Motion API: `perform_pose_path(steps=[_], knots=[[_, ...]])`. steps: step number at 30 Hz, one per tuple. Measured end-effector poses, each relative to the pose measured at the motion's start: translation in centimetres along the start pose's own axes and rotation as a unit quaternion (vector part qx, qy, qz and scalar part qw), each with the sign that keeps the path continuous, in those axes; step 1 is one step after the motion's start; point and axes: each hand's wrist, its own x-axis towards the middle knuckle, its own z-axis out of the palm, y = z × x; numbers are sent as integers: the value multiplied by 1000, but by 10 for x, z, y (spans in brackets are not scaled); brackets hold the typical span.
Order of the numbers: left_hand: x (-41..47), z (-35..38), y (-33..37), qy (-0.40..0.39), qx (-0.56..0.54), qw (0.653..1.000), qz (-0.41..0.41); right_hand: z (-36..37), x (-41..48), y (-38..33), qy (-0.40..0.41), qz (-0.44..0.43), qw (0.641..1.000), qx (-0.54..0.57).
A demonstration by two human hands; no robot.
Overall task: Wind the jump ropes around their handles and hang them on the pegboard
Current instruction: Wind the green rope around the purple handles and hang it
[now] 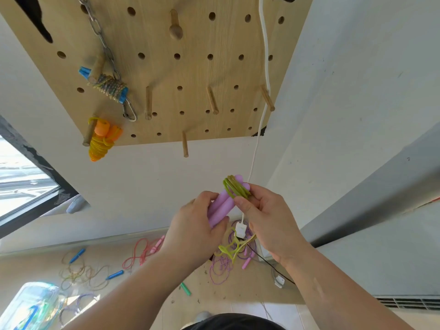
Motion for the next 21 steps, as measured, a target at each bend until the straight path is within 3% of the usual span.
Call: perform_pose_path(steps=[4, 8, 15, 21], knots=[[6, -10, 3, -54, -123, 988, -79, -10, -1, -3, -47, -24, 997, -55], [7, -17, 6, -132, -307, 932, -140, -18, -1, 2, -77, -2, 996, -52], [1, -17, 3, -277, -535, 780, -170, -34, 0, -10, -136, -28, 988, -72], [-3, -17, 1, -405, -629, 638, -185, -31, -3, -8, -169, -21, 984, -46]])
